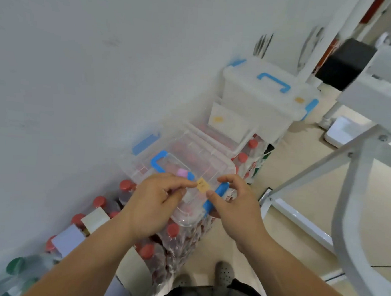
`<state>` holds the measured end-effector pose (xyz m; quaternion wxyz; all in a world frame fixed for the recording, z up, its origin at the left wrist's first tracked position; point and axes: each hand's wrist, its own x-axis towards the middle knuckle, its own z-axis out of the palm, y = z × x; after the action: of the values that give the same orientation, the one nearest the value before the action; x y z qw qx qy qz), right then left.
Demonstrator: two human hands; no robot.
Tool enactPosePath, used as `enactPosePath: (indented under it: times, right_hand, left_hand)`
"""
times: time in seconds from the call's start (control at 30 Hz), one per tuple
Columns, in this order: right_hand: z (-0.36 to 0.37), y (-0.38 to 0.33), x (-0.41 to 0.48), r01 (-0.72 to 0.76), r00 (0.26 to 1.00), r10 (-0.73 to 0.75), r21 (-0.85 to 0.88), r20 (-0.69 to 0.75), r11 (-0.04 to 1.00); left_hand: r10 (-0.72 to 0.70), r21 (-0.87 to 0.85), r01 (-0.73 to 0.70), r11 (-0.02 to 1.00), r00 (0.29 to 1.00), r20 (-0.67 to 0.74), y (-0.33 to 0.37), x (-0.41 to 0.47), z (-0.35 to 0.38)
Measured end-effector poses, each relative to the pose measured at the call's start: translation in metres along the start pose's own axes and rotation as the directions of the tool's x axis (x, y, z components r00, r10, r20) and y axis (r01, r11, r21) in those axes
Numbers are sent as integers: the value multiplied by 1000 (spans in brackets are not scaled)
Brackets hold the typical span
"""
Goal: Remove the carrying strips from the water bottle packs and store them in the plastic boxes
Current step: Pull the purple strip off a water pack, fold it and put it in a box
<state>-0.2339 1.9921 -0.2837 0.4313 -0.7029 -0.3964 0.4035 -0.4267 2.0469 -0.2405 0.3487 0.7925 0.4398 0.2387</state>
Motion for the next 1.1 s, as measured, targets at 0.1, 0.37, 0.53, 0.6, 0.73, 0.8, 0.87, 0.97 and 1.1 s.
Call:
enactPosePath:
  times: [0.1, 0.37, 0.53, 0.6, 0.73, 0.8, 0.87, 0.97, 1.1]
  right_hand:
    - [-3, -3, -6, -6, 1000, 6, 30, 5, 1000]
    - [-38, 4, -23, -93, 993, 78, 190, 83, 977]
    - [-38, 10, -28, -64, 997, 52, 218, 63, 974]
    - [-40, 11, -28, -76, 996, 62, 226, 69, 971]
    - [-54, 21, -27, -152, 983, 111, 312, 145, 938]
    - [-59, 22, -27, -156, 983, 117, 309, 140, 938]
    - [-59, 18, -26, -95, 995, 92, 216, 27, 972]
    - [-54, 0, -18, 102, 986, -108, -50, -131, 994]
    - [-29, -35, -2, 342, 935, -354, -339, 29, 877]
  left_hand:
    - [-7, -32, 10, 999, 996, 88, 5, -7, -3]
    - [59, 64, -61, 996, 998, 32, -8, -15, -3]
    - [155, 204, -153, 967, 988, 5, -23, -11, 7]
    - [181, 223, -177, 959, 983, 4, -24, -9, 8]
    - [182, 224, -175, 959, 983, -12, -21, -8, 9]
    - [179, 228, -169, 959, 984, -22, -19, -8, 10]
    - [176, 212, -166, 963, 984, -27, -18, -8, 10]
    - [134, 133, -129, 983, 990, -35, -16, -8, 6]
    - [87, 114, -71, 991, 987, -136, -20, -11, -5]
